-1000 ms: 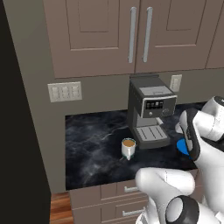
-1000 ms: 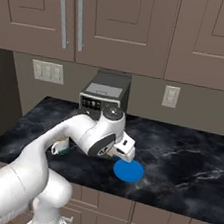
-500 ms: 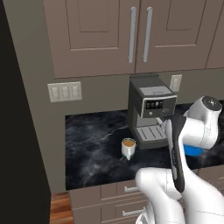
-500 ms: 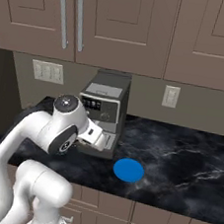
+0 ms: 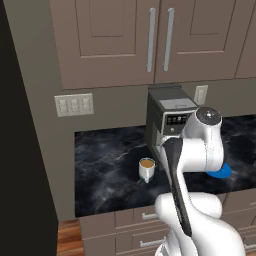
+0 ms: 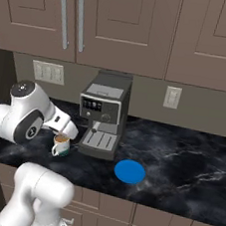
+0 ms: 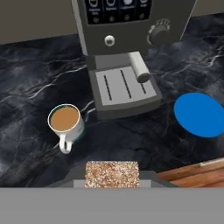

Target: Take a sugar cube from the saucer and place it inside the coffee. Then, grab milk from the fridge and place it next to the coffee on the counter to sweeten the coffee.

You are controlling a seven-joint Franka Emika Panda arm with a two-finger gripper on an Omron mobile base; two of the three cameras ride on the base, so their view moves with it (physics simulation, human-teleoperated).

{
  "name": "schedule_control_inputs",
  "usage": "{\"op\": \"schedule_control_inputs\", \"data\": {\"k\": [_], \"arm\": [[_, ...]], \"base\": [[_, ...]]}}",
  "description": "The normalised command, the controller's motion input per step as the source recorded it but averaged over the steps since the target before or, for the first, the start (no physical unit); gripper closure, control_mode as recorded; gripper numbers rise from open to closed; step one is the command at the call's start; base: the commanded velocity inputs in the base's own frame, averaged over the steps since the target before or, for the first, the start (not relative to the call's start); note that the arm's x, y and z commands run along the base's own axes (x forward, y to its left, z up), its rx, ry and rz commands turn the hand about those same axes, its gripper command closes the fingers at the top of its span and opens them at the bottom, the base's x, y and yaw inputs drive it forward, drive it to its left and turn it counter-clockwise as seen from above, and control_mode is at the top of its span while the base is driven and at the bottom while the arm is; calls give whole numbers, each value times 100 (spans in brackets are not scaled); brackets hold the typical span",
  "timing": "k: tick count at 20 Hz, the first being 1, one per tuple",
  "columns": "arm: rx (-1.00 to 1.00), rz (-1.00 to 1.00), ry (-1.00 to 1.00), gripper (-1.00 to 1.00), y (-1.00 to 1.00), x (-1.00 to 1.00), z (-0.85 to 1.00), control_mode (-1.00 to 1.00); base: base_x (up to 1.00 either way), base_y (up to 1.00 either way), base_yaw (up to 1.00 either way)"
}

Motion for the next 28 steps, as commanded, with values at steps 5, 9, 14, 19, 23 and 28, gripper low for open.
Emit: {"op": "schedule_control_inputs", "data": {"k": [5, 9, 14, 19, 23, 28], "arm": [[-9, 0, 1, 100, 56, 1, 0, -100], [-6, 0, 0, 100, 44, 4, -6, -100], [-4, 0, 0, 100, 27, 12, -17, -100], [-1, 0, 0, 100, 4, 19, -26, -100], [0, 0, 0, 100, 0, 28, -24, -100], [0, 0, 0, 100, 0, 27, -25, -100]], "base": [[0, 0, 0], [0, 0, 0], [0, 0, 0], [0, 0, 0], [0, 0, 0], [0, 0, 0]]}}
